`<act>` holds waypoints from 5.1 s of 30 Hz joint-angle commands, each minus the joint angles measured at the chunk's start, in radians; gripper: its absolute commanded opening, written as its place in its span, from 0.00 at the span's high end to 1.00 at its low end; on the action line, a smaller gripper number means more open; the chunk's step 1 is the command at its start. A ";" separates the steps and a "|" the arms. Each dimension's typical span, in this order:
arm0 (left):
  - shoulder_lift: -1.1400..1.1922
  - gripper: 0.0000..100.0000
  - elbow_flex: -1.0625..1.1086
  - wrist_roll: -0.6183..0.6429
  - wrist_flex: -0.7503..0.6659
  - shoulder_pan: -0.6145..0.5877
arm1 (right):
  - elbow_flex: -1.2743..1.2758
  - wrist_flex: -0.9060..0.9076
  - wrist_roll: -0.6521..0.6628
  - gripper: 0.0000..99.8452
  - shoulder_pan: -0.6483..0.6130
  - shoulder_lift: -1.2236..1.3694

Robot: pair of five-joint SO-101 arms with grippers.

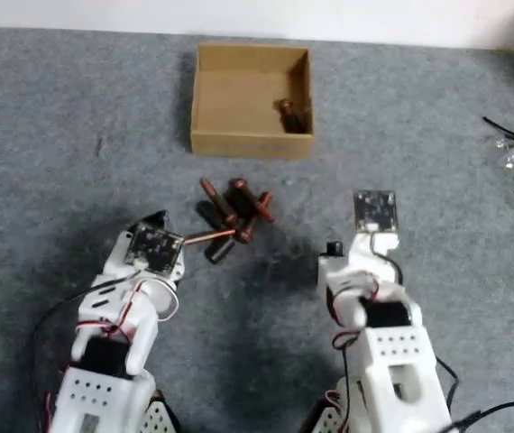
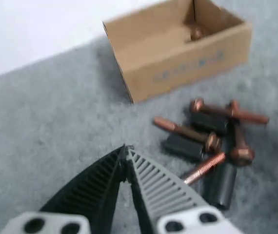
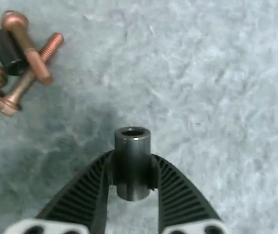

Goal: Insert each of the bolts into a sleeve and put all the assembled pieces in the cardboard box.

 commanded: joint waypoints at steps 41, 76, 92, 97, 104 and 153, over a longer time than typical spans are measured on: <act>1.394 0.88 -1.132 -0.400 0.580 0.157 | 0.378 -0.038 0.098 1.00 0.061 -0.667; 1.845 0.88 -1.362 -0.535 0.552 0.028 | 0.378 -0.038 0.098 1.00 0.061 -0.668; 1.873 0.89 -1.385 -0.535 0.555 0.021 | 0.378 -0.038 0.098 1.00 0.061 -0.668; 1.873 1.00 -1.382 -0.535 0.555 0.022 | 0.378 -0.038 0.098 1.00 0.062 -0.668; 1.873 0.99 -1.380 -0.537 0.569 0.022 | 0.378 -0.038 0.098 1.00 0.064 -0.668; 1.458 0.99 -1.184 -1.363 0.652 -0.490 | 0.378 -0.038 0.146 1.00 0.062 -0.668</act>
